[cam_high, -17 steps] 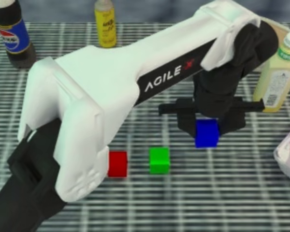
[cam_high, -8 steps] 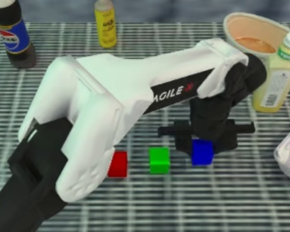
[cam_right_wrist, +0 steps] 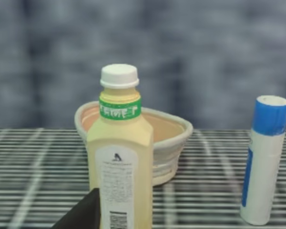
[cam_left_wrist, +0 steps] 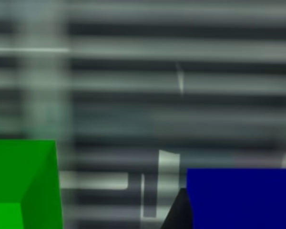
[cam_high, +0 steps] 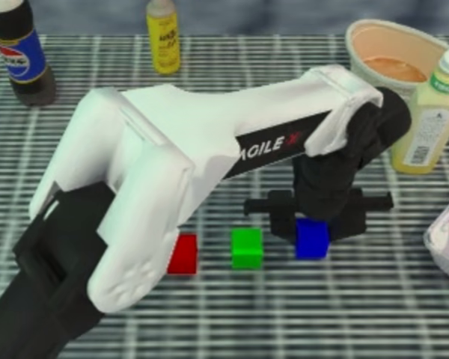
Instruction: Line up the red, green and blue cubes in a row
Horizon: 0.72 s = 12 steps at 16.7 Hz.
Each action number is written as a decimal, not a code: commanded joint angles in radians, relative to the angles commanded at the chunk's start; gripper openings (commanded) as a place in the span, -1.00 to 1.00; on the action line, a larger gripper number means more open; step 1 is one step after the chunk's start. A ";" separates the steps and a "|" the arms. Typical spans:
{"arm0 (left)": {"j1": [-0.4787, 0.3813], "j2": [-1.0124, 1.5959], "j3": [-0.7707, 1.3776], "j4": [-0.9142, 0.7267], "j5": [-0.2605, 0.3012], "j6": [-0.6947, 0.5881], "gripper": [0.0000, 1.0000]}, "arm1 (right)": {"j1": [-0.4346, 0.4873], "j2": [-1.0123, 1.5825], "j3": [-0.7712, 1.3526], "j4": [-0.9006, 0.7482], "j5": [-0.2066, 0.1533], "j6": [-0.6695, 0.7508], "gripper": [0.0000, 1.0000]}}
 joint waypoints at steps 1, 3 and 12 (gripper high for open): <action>0.000 0.000 0.000 0.000 0.000 0.000 -0.40 | 0.000 0.000 0.000 0.000 0.000 0.000 1.00; 0.000 0.000 0.000 0.000 0.000 0.000 -0.10 | 0.000 0.000 0.000 0.000 0.000 0.000 1.00; 0.000 0.000 0.000 0.000 0.000 0.000 1.00 | 0.000 0.000 0.000 0.000 0.000 0.000 1.00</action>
